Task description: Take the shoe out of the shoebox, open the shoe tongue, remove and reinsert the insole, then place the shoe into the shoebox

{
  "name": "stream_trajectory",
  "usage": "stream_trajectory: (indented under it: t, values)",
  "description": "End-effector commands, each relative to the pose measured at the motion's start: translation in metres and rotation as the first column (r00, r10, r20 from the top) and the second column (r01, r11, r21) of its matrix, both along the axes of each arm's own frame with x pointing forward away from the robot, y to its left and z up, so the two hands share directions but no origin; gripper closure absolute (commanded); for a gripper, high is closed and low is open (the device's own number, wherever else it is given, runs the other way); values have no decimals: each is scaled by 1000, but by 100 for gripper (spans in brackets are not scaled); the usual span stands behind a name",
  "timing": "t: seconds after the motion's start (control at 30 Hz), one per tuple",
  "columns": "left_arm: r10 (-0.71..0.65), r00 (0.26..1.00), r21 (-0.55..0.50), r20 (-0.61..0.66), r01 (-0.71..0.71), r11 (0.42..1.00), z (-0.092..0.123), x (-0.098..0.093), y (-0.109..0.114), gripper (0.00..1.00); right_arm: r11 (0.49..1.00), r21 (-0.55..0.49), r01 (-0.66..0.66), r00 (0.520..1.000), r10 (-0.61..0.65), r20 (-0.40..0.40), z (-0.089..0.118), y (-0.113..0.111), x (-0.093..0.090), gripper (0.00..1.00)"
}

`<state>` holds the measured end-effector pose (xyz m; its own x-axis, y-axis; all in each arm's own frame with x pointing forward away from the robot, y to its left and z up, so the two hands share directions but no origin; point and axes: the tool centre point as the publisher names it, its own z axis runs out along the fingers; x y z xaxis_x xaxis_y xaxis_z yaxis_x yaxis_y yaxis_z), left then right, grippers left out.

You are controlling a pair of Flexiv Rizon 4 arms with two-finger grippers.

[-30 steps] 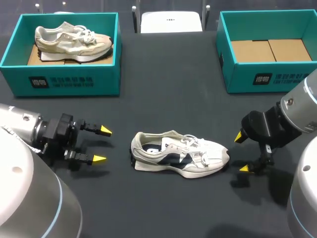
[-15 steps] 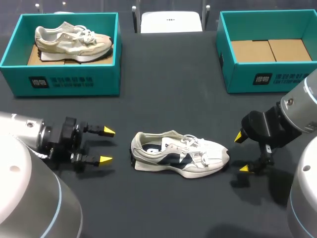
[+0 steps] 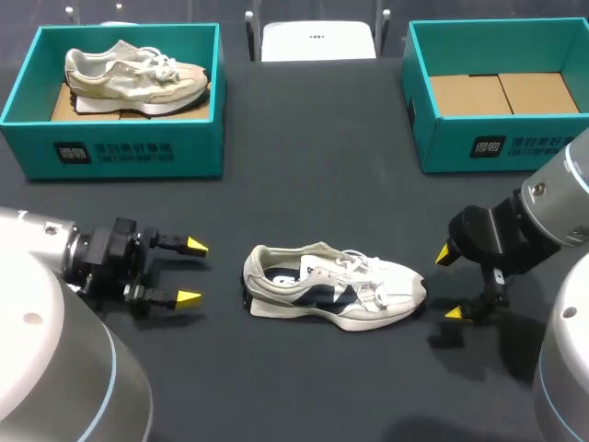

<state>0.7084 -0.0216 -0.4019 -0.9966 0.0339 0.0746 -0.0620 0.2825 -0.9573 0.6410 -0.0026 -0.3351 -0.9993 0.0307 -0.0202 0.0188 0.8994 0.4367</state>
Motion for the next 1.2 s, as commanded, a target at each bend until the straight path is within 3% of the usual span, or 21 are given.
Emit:
stream_trajectory:
  t: [0.03,1.2]
  values:
    - [-6,1000,-4,-2,6,1000,-3,0,-1,0,1000,-1,1,1000,-1,2,1,-1,-2,0]
    - [-82,997,-43,2,82,996,-9,-3,-60,0,1000,-1,1,1000,-1,2,1,-1,-2,0]
